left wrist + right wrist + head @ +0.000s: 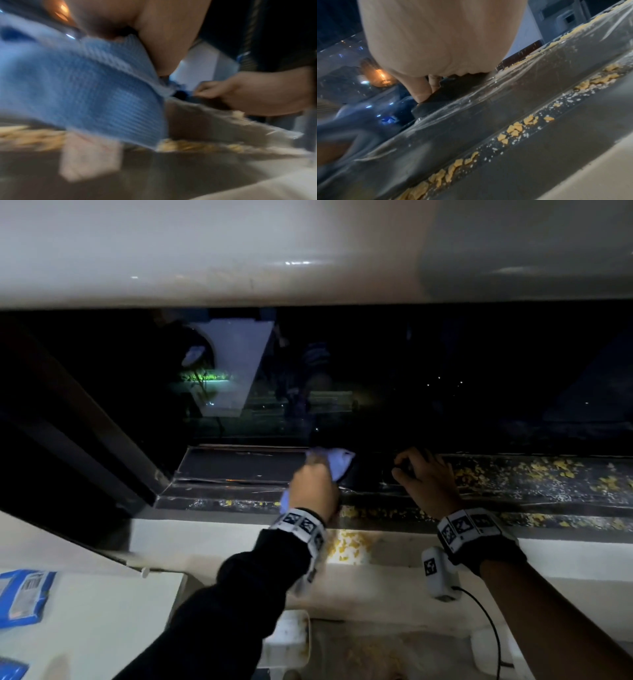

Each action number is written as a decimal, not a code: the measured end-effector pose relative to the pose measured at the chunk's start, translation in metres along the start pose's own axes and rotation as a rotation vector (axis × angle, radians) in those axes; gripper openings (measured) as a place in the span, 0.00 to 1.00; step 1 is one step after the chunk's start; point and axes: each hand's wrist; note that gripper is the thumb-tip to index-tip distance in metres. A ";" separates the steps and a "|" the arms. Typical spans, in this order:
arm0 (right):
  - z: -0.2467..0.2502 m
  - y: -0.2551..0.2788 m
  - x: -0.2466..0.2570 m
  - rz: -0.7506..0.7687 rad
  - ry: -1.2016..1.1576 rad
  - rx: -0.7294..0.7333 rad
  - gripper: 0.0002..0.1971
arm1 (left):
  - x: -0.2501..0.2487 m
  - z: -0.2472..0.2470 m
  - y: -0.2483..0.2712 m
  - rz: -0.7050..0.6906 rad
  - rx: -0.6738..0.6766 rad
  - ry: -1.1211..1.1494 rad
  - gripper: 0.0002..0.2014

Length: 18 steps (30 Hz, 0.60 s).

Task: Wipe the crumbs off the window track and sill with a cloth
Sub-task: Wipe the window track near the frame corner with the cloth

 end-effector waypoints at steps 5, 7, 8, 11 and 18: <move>0.000 0.001 -0.003 0.000 -0.003 0.003 0.13 | 0.027 0.056 -0.006 -0.269 0.007 0.051 0.19; 0.000 0.001 -0.003 -0.004 -0.003 -0.001 0.11 | 0.072 0.085 -0.018 -0.014 -0.020 -0.073 0.14; 0.000 0.001 -0.002 -0.009 0.003 0.003 0.11 | 0.095 0.100 -0.020 0.121 -0.057 -0.144 0.12; 0.002 0.000 0.002 -0.028 0.002 0.015 0.15 | 0.140 0.111 -0.014 0.336 -0.115 -0.258 0.12; 0.002 0.001 0.002 -0.025 -0.005 0.019 0.12 | 0.021 0.029 0.004 0.144 0.057 -0.121 0.20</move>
Point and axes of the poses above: each hand's wrist, its own y-axis away from the middle knuckle, its own z-axis out of the back of the hand, x = y × z, and after that the axes turned 4 degrees about -x, right-handed
